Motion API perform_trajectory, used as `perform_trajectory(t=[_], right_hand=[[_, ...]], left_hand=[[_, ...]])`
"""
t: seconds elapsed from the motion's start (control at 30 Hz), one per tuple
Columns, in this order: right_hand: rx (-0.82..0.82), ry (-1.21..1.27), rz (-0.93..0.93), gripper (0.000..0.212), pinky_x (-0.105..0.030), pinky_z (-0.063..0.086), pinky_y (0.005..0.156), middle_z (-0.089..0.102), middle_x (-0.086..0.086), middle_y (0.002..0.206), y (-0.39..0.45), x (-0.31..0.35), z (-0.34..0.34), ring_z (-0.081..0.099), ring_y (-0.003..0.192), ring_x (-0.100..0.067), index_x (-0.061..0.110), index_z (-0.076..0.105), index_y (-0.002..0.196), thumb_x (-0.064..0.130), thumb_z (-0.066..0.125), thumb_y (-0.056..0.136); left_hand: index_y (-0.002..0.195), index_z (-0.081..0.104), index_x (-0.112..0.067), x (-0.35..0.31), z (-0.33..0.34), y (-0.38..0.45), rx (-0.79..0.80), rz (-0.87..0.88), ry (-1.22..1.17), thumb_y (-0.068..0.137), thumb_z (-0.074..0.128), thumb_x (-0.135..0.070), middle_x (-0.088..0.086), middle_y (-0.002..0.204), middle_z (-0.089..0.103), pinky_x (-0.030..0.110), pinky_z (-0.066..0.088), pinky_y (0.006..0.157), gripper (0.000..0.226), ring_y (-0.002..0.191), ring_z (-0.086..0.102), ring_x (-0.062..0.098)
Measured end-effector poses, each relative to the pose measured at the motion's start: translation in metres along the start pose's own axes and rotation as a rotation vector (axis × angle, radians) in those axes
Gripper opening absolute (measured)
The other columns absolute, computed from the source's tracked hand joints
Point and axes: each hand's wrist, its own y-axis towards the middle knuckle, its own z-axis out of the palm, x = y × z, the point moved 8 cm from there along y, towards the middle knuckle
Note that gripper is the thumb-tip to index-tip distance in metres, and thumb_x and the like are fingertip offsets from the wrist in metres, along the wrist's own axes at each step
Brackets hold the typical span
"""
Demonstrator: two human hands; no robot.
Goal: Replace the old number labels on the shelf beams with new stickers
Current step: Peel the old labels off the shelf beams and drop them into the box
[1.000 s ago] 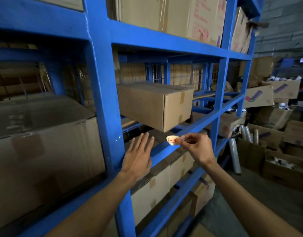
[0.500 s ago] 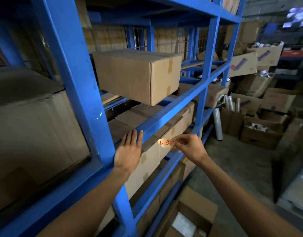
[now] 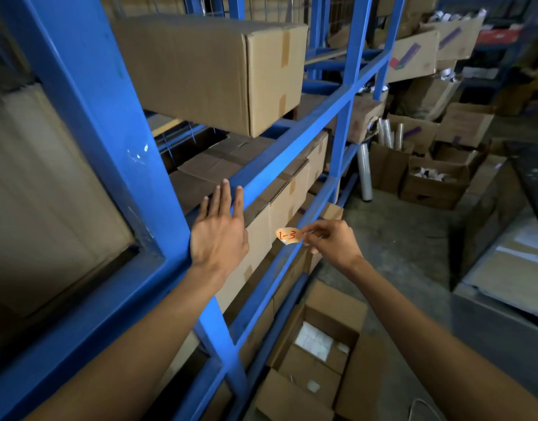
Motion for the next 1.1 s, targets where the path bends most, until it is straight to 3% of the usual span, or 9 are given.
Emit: perform_trajectory(t=[0.17,0.27,0.37,0.5,0.63,0.73,0.8,0.93,1.1], right_hand=[[-0.043,0.02,0.034,0.013,-0.005,0.045,0.05,0.072,0.001,0.073,-0.006,-0.025,0.016,0.062,0.055,0.009,0.012,0.078,0.091,0.005,0.069,0.085],[-0.072,0.047,0.078,0.013,-0.011,0.05,0.053,0.073,-0.001,0.072,-0.01,-0.045,0.024,0.064,0.055,0.0,0.016,0.077,0.089,0.007,0.07,0.084],[-0.079,0.045,0.14,0.016,-0.015,0.053,0.057,0.074,0.001,0.07,-0.014,-0.073,0.032,0.064,0.056,-0.001,0.02,0.077,0.088,0.008,0.069,0.083],[-0.082,0.021,0.216,0.019,-0.022,0.057,0.059,0.072,0.004,0.065,-0.019,-0.119,0.04,0.064,0.052,-0.004,0.02,0.077,0.083,0.006,0.065,0.08],[-0.084,-0.02,0.298,0.018,-0.013,0.051,0.057,0.069,0.01,0.063,-0.034,-0.179,0.05,0.062,0.054,0.005,0.025,0.076,0.078,0.01,0.067,0.08],[-0.059,0.002,0.397,0.018,-0.028,0.057,0.058,0.072,0.004,0.067,-0.044,-0.228,0.064,0.069,0.061,-0.012,0.022,0.076,0.082,0.007,0.065,0.083],[-0.059,-0.009,0.448,0.021,-0.025,0.055,0.055,0.07,0.007,0.061,-0.055,-0.264,0.072,0.064,0.052,-0.007,0.023,0.075,0.081,0.006,0.064,0.083],[-0.011,-0.063,0.535,0.014,-0.03,0.057,0.068,0.073,-0.001,0.07,-0.08,-0.329,0.096,0.068,0.065,-0.012,0.018,0.077,0.085,0.009,0.066,0.083],[0.036,-0.143,0.624,0.02,-0.033,0.056,0.073,0.074,0.004,0.077,-0.097,-0.396,0.129,0.069,0.079,-0.015,0.033,0.069,0.072,0.016,0.063,0.082]], left_hand=[[0.151,0.032,-0.008,-0.005,-0.01,-0.002,-0.148,0.064,-0.047,0.09,0.051,-0.029,0.019,0.16,0.028,0.047,0.022,0.121,0.067,0.145,0.033,0.03],[0.147,0.04,-0.009,-0.022,-0.006,-0.009,-0.261,0.193,-0.143,0.087,0.047,-0.026,0.016,0.157,0.034,0.051,0.007,0.124,0.062,0.144,0.036,0.028],[0.148,0.038,-0.011,-0.046,0.032,-0.024,-0.143,0.312,-0.288,0.087,0.051,-0.024,0.011,0.159,0.032,0.05,0.002,0.124,0.063,0.148,0.029,0.025],[0.154,0.026,-0.017,-0.063,0.119,-0.045,0.159,0.256,-0.427,0.093,0.048,-0.025,0.007,0.163,0.023,0.043,0.004,0.125,0.065,0.152,0.019,0.022],[0.157,0.015,-0.021,-0.073,0.203,-0.07,0.387,0.192,-0.422,0.097,0.045,-0.033,0.008,0.165,0.015,0.042,0.004,0.124,0.068,0.153,0.011,0.024],[0.157,0.011,-0.022,-0.073,0.262,-0.088,0.521,0.141,-0.38,0.098,0.043,-0.038,0.008,0.166,0.01,0.044,0.008,0.123,0.069,0.153,0.009,0.025],[0.157,0.007,-0.023,-0.077,0.301,-0.097,0.607,0.158,-0.34,0.099,0.042,-0.041,0.008,0.166,0.005,0.043,0.009,0.122,0.07,0.153,0.006,0.025],[0.157,0.001,-0.023,-0.083,0.36,-0.101,0.656,0.175,-0.284,0.099,0.04,-0.043,0.008,0.167,-0.005,0.042,0.009,0.122,0.073,0.154,-0.001,0.025],[0.157,0.005,-0.016,-0.099,0.399,-0.092,0.568,0.221,-0.366,0.097,0.05,-0.029,0.015,0.166,0.001,0.048,0.014,0.122,0.076,0.153,0.003,0.03]])
